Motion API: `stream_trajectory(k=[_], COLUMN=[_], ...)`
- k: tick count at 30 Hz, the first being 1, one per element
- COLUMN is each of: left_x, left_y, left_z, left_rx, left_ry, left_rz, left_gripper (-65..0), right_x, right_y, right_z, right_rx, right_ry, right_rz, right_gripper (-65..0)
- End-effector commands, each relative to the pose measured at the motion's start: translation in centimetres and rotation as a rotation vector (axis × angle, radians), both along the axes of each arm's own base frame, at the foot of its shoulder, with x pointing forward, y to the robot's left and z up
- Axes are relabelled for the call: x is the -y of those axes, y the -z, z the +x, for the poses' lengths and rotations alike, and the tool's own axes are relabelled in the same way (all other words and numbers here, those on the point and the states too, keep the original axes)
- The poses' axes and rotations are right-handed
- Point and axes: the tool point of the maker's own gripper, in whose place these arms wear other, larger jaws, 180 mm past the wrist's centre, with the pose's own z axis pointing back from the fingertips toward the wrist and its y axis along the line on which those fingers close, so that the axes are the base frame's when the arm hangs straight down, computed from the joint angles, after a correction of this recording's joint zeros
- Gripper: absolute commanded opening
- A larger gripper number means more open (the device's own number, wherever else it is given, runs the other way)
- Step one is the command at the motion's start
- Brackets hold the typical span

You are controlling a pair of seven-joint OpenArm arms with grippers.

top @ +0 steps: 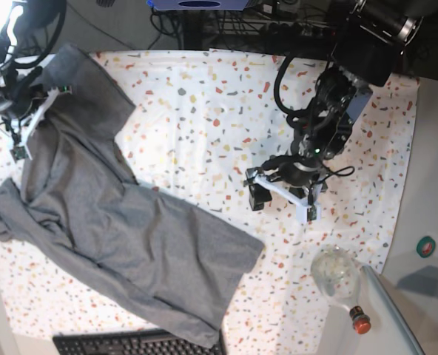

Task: Layout the t-shirt on the table in an organized manner, then fold the t-shirt properly
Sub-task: 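Grasp the shirt hem with the left gripper and drag it outward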

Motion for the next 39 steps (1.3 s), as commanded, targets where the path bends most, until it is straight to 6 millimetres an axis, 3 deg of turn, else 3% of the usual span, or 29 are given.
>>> stream_trajectory(k=[1, 7, 11, 15, 16, 17, 19, 21, 24, 28, 30, 32, 37, 39], left_x=[0.0, 0.7, 3.2, 4.2, 4.2, 4.1, 4.0, 1.9, 0.5, -2.9, -3.6, -2.5, 1.7, 2.7], left_y=[-1.5, 0.6, 0.8, 1.6, 1.7, 1.8, 1.8, 1.6, -0.3, -4.3, -5.9, -6.5, -8.4, -7.9], left_z=[2.2, 4.3, 5.9, 6.2, 6.1, 6.0, 5.9, 5.7, 4.5, 1.7, 0.8, 1.1, 4.7, 6.3], left_rx=[0.056, -0.004, 0.000, -0.037, -0.042, -0.044, -0.039, -0.027, 0.042, 0.023, -0.025, -0.053, -0.073, -0.100], left_ry=[-0.015, -0.085, -0.091, -0.103, -0.104, -0.109, -0.111, -0.121, -0.106, -0.249, -0.340, -0.317, -0.289, -0.296], left_rz=[-0.003, -0.012, -0.029, -0.034, -0.032, -0.035, -0.036, -0.015, -0.010, 0.062, 0.062, 0.028, -0.066, -0.064], left_gripper=[-15.6, -15.6, -15.6, -18.3, -24.0, -35.5, -65.0, -65.0, -65.0, -65.0, -65.0, -65.0, -65.0, -65.0], right_x=[1.2, 2.1, 2.1, 2.1, 2.1, 2.1, 2.2, 2.2, 2.2, 2.4, 3.3, 3.6, 6.4, 7.1], right_y=[-1.2, -1.3, -1.4, -1.4, -1.4, -1.4, -1.5, -1.4, -1.5, -2.2, -3.1, -3.7, -3.9, -3.7], right_z=[0.4, -0.1, 0.3, 0.3, 0.3, 0.2, 0.3, 0.3, 0.4, 1.7, 2.8, 4.1, 7.2, 8.2], right_rx=[0.024, 0.009, 0.018, 0.019, 0.019, 0.018, 0.019, 0.019, 0.022, 0.049, 0.074, 0.096, 0.066, 0.058], right_ry=[-0.010, -0.019, -0.021, -0.019, -0.019, -0.020, -0.020, -0.020, -0.021, -0.022, -0.035, -0.031, 0.011, 0.029], right_rz=[-0.045, -0.073, -0.073, -0.074, -0.074, -0.074, -0.076, -0.077, -0.077, -0.085, -0.114, -0.118, -0.141, -0.131], right_gripper=[-65.0, -65.0, -65.0, -65.0, -65.0, -65.0, -65.0, -65.0, -65.0, -65.0, -65.0, -65.0, -65.0, -65.0])
